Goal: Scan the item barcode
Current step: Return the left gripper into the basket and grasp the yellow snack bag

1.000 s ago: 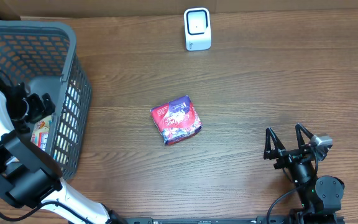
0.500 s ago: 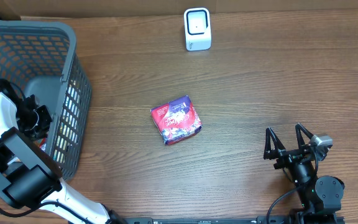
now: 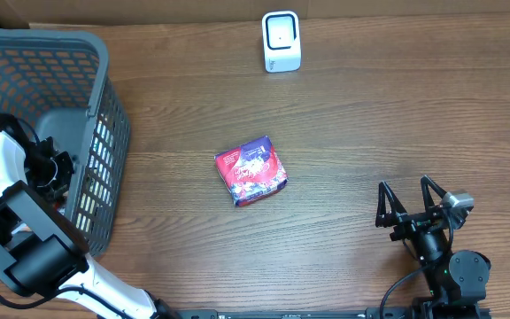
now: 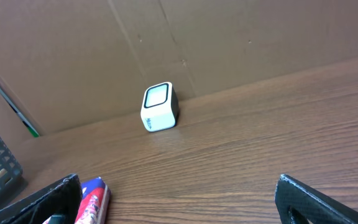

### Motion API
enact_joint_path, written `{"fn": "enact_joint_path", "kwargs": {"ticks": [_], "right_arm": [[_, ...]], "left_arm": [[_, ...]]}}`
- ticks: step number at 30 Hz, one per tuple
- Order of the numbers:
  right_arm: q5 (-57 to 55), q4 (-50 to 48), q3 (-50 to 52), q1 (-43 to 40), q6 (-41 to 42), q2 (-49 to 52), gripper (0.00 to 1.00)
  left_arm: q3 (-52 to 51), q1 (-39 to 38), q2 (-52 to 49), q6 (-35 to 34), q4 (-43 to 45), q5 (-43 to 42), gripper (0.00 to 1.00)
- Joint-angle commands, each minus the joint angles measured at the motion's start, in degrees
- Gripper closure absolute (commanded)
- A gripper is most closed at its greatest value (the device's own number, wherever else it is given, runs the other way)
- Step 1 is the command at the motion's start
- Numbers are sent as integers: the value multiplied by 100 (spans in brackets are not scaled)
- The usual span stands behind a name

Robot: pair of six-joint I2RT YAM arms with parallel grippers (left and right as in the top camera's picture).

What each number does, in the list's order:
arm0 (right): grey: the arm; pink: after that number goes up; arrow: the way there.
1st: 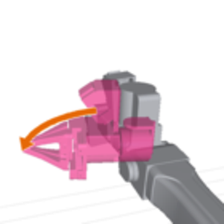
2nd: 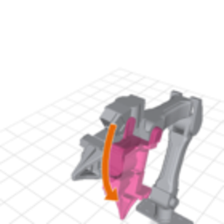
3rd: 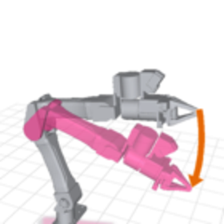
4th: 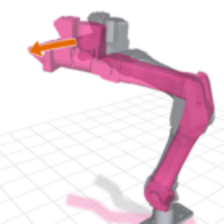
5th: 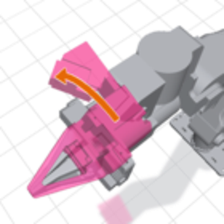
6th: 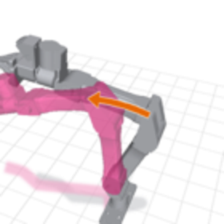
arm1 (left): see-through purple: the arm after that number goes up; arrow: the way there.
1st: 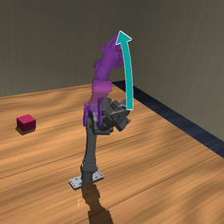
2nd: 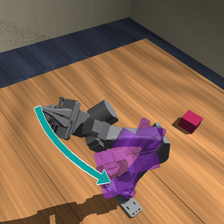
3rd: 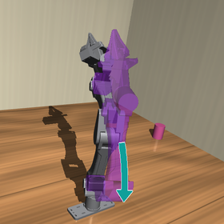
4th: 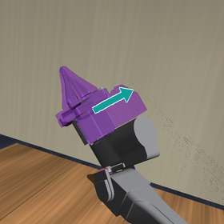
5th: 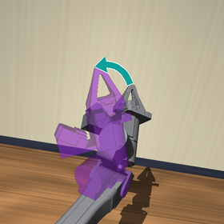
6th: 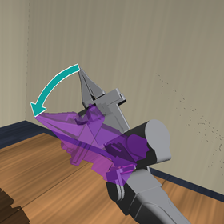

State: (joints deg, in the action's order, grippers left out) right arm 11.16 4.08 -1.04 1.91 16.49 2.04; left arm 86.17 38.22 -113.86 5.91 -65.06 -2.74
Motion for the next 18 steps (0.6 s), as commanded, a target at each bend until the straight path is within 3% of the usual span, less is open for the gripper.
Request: {"fn": "enact_joint_path", "kwargs": {"ticks": [1, 16, 18], "right_arm": [[0, -35, 59, 28, 7, -24, 0], [0, -35, 59, 28, 7, -24, 0], [0, -35, 59, 28, 7, -24, 0]], "left_arm": [[-114, -39, -17, -116, -103, 35, 0], [-118, -39, 39, -127, -717, 516, 0], [-129, -37, 39, -188, -741, 667, 8]]}}
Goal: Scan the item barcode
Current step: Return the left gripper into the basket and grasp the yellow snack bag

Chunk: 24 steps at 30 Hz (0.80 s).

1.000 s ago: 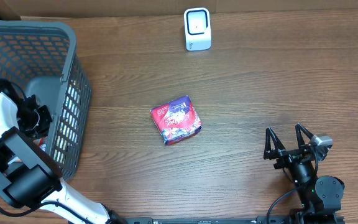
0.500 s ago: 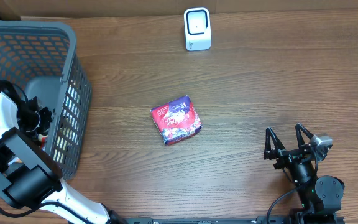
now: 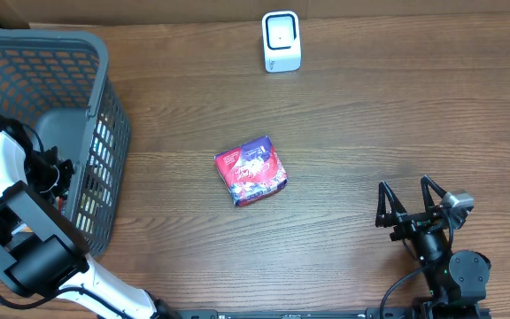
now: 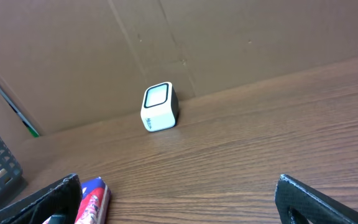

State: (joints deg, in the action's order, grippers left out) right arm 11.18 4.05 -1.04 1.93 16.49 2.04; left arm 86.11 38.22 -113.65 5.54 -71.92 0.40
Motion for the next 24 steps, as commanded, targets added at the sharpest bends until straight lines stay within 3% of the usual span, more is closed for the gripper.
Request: {"fn": "enact_joint_path", "kwargs": {"ticks": [1, 8, 10, 11, 13, 16, 22, 24], "right_arm": [[-2, -33, 59, 26, 4, -24, 0], [-2, -33, 59, 26, 7, -24, 0], [-2, -33, 59, 26, 4, -24, 0], [-2, -33, 59, 26, 7, -24, 0], [-2, -33, 59, 26, 7, -24, 0], [-2, -33, 59, 26, 4, -24, 0], [-2, -33, 59, 26, 7, -24, 0], [-2, -33, 59, 26, 4, -24, 0]], "left_arm": [[-125, -37, 17, -186, -74, 424, 12], [-210, -37, 13, -426, -109, 778, 13], [-341, -37, 7, -431, -72, 826, 8], [-507, -37, 7, -553, -20, 933, 1], [-667, -37, 7, -603, 55, 984, 1], [-756, -37, 7, -750, 111, 1117, 23], [-750, -37, 7, -946, 129, 1429, 96], [-726, -37, 7, -942, 168, 1438, 96]]}}
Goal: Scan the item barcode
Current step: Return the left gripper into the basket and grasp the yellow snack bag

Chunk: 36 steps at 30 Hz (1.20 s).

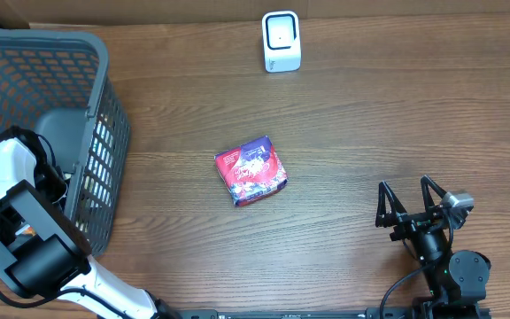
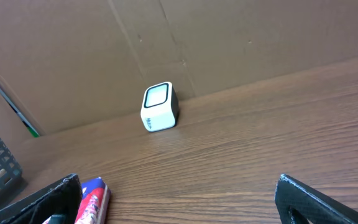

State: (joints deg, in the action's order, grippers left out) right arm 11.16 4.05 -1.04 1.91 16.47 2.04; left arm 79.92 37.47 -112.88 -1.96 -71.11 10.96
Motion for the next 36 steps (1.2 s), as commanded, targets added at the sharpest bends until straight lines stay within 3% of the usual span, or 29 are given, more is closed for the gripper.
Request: {"fn": "enact_joint_path", "kwargs": {"ticks": [1, 7, 15, 19, 20, 21, 22, 23, 36], "right_arm": [[2, -33, 59, 28, 7, -24, 0], [0, -33, 59, 28, 7, -24, 0], [0, -33, 59, 28, 7, -24, 0], [0, -33, 59, 28, 9, -24, 0], [0, -33, 59, 28, 9, -24, 0], [0, -33, 59, 28, 9, -24, 0], [0, -33, 59, 28, 7, -24, 0], [0, -33, 59, 28, 9, -24, 0], [0, -33, 59, 28, 9, -24, 0]], "left_arm": [[-68, 37, -70, -192, 96, 380, 96], [647, 37, -68, -188, -380, 382, 96], [2433, 35, -57, -57, -1469, -76, 96], [2754, 37, -57, -85, -1497, -203, 96], [2728, 37, -66, -90, -1475, -205, 88], [2686, 37, -70, -107, -1447, -203, 59], [2621, 35, -70, -107, -1412, -203, 14], [2542, 37, -70, -103, -1394, -203, 0], [719, 37, -70, 977, -411, -634, 0]]}}
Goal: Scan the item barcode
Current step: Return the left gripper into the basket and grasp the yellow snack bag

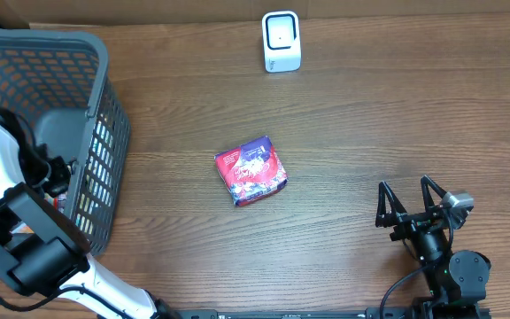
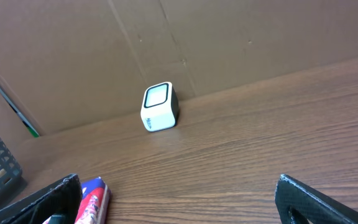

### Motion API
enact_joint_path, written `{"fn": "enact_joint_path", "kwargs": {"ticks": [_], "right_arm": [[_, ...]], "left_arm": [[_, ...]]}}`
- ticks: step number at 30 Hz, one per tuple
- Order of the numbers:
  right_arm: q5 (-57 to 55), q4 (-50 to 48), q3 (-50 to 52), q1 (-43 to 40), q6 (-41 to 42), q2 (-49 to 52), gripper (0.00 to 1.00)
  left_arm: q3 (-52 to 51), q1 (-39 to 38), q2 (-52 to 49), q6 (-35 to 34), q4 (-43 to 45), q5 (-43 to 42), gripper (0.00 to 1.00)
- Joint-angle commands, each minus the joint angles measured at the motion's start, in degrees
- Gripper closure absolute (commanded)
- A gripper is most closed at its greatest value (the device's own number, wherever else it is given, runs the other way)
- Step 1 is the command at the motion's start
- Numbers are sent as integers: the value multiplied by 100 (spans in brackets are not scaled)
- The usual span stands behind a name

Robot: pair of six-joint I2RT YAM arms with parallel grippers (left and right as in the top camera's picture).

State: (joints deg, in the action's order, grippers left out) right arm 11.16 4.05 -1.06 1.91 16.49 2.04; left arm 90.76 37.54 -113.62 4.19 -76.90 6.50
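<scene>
A red and purple packet [image 1: 252, 170] lies flat in the middle of the wooden table. The white barcode scanner [image 1: 282, 41] stands at the far edge, its window facing up. In the right wrist view the scanner [image 2: 159, 106] stands before a cardboard wall, and the packet's end [image 2: 94, 199] shows beside the left finger. My right gripper [image 1: 410, 208] rests open near the front right, well apart from the packet. My left gripper [image 1: 54, 173] is down inside the grey basket [image 1: 104, 62]; its jaws are hidden by the arm.
The grey mesh basket takes up the table's left side, with the left arm reaching into it. A cardboard wall [image 2: 166, 43] runs along the table's far edge behind the scanner.
The left arm has shifted inside the basket, its wrist now slightly further from me and nearer the right wall. The packet, scanner and right arm have not moved.
At every earlier moment the left gripper was inside the basket, its position changing a little each time, lowest at the last one. The packet stayed on the table's middle and the right gripper stayed open at the front right throughout.
</scene>
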Motion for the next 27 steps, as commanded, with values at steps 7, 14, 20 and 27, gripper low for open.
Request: {"fn": "enact_joint_path", "kwargs": {"ticks": [7, 14, 20, 27], "right_arm": [[0, -33, 61, 28, 7, -24, 0], [2, -33, 61, 28, 7, -24, 0], [0, -33, 61, 28, 7, -24, 0], [0, -33, 61, 28, 7, -24, 0]], "left_arm": [[-765, 31, 4, 396, 588, 164, 0], [-817, 114, 2, 133, 697, 730, 0], [-981, 184, -66, 90, 870, 809, 0], [-1250, 184, -74, -57, 1082, 1045, 6]]}}
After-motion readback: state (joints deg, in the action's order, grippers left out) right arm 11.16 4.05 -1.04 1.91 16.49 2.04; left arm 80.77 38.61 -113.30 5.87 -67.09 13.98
